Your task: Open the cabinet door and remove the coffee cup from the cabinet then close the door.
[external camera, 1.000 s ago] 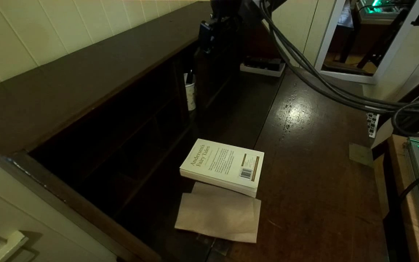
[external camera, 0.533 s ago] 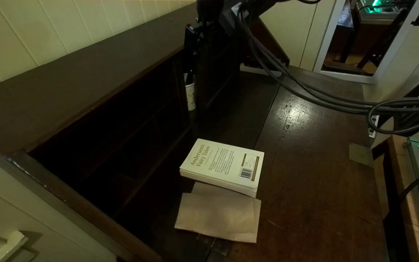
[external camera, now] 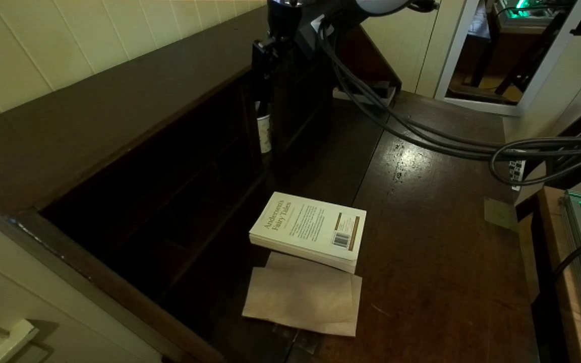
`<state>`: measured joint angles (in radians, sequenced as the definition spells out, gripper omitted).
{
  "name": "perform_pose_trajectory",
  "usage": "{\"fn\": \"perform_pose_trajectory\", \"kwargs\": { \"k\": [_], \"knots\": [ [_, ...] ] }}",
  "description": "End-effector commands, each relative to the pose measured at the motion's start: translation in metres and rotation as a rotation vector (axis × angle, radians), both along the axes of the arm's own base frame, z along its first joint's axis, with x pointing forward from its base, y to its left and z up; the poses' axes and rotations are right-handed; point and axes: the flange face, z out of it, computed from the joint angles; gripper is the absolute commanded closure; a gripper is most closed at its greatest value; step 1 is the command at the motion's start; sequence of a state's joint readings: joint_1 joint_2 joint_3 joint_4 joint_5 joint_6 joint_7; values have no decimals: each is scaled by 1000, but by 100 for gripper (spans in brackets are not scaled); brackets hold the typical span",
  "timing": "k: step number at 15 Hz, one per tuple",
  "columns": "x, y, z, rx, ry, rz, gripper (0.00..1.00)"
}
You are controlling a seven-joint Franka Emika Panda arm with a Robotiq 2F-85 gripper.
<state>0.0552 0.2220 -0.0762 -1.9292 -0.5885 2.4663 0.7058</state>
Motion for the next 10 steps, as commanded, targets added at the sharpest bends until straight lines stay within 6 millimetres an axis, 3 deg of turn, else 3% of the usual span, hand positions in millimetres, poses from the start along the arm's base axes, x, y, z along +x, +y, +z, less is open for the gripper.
{"fn": "perform_pose_trajectory", "kwargs": {
  "k": [1, 7, 10],
  "knots": [
    [4, -5, 2, -32, -18, -17, 0],
    [-3, -8, 0, -33, 8, -21, 0],
    [-18, -12, 3, -47, 70, -53, 0]
  ]
}}
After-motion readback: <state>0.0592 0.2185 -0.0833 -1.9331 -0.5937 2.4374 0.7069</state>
